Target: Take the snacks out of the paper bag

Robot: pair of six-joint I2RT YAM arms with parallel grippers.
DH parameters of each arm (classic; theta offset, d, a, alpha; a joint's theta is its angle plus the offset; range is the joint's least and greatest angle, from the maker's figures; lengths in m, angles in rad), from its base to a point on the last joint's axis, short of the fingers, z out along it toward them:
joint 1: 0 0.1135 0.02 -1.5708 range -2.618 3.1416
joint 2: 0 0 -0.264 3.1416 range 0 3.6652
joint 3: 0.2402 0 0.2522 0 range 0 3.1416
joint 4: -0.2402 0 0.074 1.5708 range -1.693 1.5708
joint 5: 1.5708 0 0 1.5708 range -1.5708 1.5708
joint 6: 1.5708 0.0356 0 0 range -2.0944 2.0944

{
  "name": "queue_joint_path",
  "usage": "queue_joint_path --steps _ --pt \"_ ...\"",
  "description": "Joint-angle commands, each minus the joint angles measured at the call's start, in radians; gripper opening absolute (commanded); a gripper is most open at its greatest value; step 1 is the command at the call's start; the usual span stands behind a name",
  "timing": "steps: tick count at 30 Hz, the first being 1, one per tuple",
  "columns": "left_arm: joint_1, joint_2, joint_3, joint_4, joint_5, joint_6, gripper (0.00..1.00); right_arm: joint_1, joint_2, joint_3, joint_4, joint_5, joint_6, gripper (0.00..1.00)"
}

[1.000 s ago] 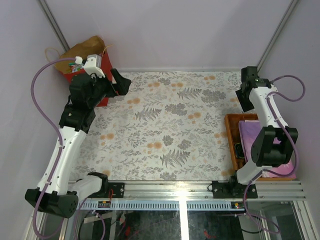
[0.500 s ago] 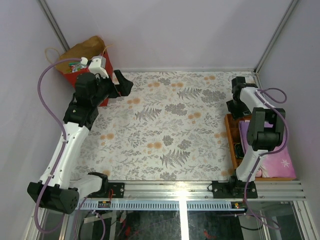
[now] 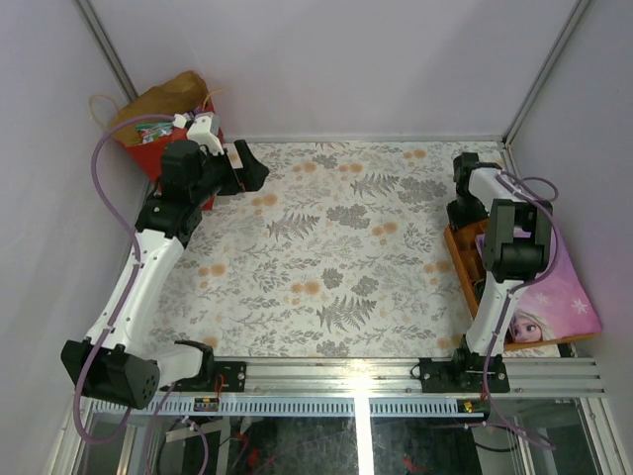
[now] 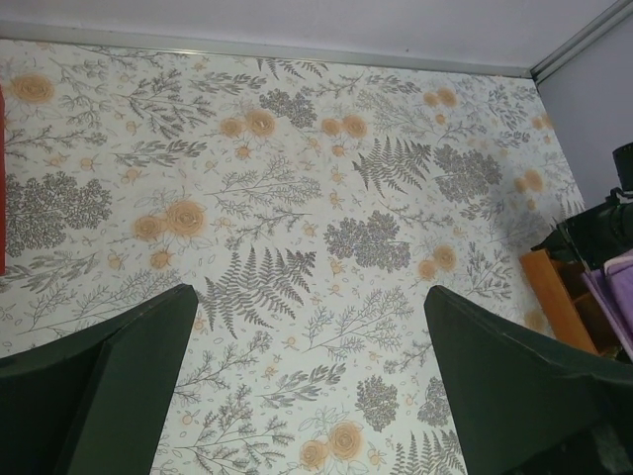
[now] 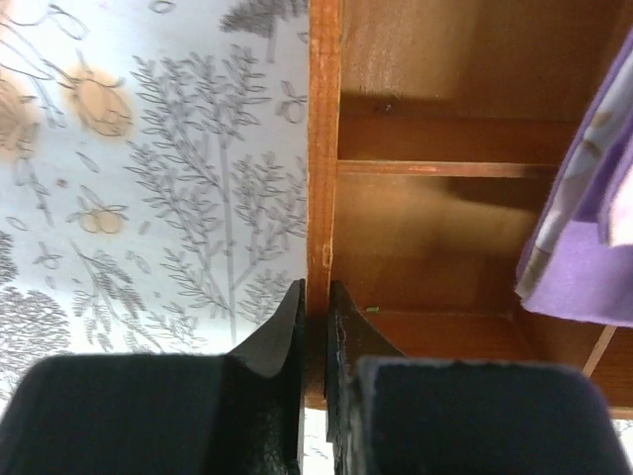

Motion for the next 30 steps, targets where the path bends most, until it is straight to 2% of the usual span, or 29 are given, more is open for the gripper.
queue_joint_path --steps 1,5,11,15,20,21,22,24,25,26,30 --pt "0.01 0.011 0.028 -0.006 0.027 0.017 1.0 0.008 0.081 0.162 0.038 0.017 -0.072 0.0" --pt "0.019 0.027 0.034 -0.007 0.04 0.02 1.0 0.008 0.196 0.358 0.022 0.016 -0.087 0.0" --pt "0.035 0.058 0.046 -0.01 0.058 0.033 1.0 0.009 0.402 0.745 0.008 0.001 -0.052 0.0" --pt "0.043 0.091 0.068 -0.027 0.07 0.051 1.0 0.009 0.519 0.892 0.162 -0.041 -0.024 0.0" --pt "0.043 0.149 0.126 -0.074 0.069 0.087 1.0 0.006 0.693 1.102 0.483 -0.091 -0.015 0.01" --pt "0.043 0.161 0.137 -0.083 0.068 0.091 1.0 0.005 0.707 1.113 0.567 -0.102 -0.023 0.06" --pt "0.043 0.168 0.148 -0.09 0.068 0.093 1.0 0.003 0.711 1.117 0.626 -0.1 -0.025 0.23" --pt "0.044 0.18 0.152 -0.096 0.078 0.093 1.0 -0.002 0.7 1.122 0.703 -0.056 -0.05 0.72" --pt "0.043 0.182 0.152 -0.096 0.086 0.091 1.0 -0.005 0.684 1.121 0.723 -0.042 -0.075 0.92" --pt "0.043 0.181 0.15 -0.097 0.093 0.088 1.0 -0.011 0.664 1.11 0.736 -0.029 -0.1 0.99" --pt "0.043 0.167 0.137 -0.09 0.113 0.074 1.0 -0.036 0.496 0.934 0.793 -0.082 -0.183 1.0"
